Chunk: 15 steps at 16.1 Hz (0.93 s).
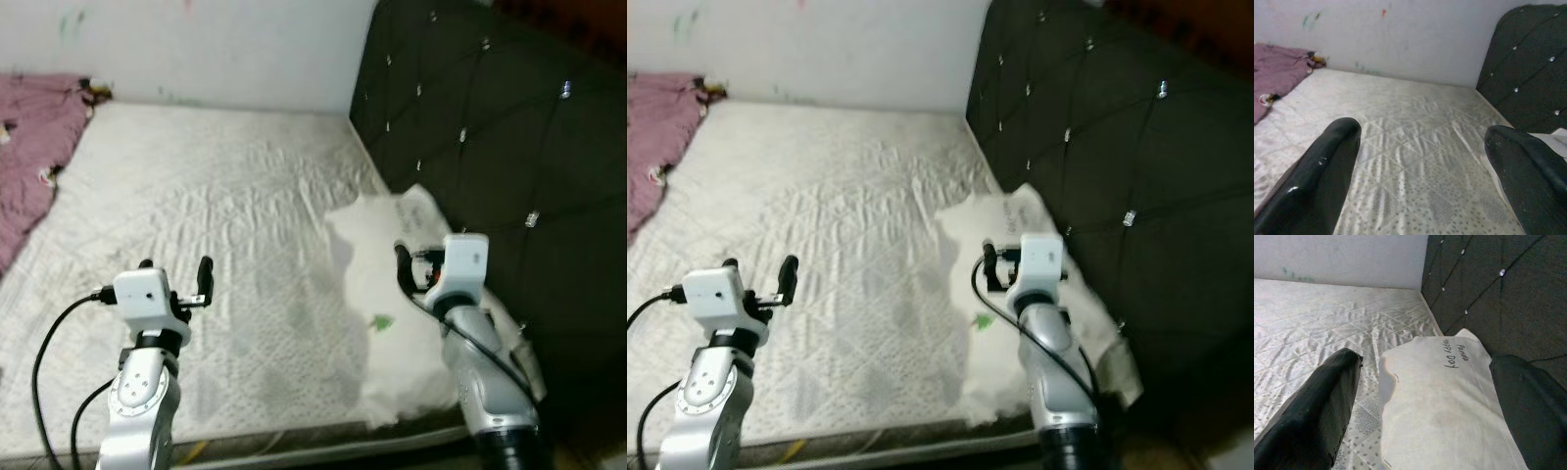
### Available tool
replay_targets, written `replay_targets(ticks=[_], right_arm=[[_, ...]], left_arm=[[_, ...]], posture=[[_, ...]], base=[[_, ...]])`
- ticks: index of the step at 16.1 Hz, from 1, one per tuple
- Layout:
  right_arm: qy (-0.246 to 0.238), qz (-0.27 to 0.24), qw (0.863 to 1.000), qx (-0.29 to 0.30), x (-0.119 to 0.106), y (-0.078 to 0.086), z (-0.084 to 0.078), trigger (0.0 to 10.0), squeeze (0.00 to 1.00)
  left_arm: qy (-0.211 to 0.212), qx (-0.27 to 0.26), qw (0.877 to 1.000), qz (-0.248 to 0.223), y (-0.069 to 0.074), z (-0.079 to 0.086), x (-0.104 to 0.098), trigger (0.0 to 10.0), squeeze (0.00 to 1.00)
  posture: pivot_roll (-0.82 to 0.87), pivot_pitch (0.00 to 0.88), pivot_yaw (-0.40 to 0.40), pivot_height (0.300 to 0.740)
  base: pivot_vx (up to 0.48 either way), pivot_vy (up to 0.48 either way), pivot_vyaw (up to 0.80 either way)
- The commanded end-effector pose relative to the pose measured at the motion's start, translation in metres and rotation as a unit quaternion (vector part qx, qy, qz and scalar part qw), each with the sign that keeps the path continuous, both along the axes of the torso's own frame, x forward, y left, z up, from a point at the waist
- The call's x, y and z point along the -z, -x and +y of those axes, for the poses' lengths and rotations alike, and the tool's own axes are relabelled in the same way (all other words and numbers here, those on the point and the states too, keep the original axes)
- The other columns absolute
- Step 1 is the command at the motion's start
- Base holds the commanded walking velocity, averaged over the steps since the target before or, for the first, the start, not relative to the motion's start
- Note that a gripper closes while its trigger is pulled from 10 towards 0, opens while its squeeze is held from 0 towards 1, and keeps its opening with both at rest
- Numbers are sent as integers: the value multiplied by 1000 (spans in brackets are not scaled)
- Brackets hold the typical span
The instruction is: Clean up the room
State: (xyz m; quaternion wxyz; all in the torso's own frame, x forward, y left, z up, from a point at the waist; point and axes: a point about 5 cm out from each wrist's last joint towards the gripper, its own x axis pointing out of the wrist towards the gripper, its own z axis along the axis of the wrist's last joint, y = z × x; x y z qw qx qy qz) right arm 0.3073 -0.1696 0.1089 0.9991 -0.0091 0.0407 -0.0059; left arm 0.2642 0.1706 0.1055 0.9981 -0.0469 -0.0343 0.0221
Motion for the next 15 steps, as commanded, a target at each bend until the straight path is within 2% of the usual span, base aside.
replay_targets(ticks=[1, 2, 15], right_arm=[[-4, 5, 1000, 5, 2, 0, -2, 10000, 0], [-6, 2, 1000, 6, 2, 0, -2, 10000, 0], [-5, -1, 1000, -4, 1, -2, 1, 10000, 0]], left_arm=[[-3, 3, 1000, 4, 2, -1, 2, 10000, 0], [-3, 4, 1000, 2, 1, -2, 1, 10000, 0], [-5, 3, 1000, 0, 0, -3, 1, 10000, 0]], posture=[[-18, 0, -81, 740], [-18, 0, -80, 740], [-17, 1, -81, 740]], base=[[0, 472, -800], [0, 472, -800], [0, 441, 0]])
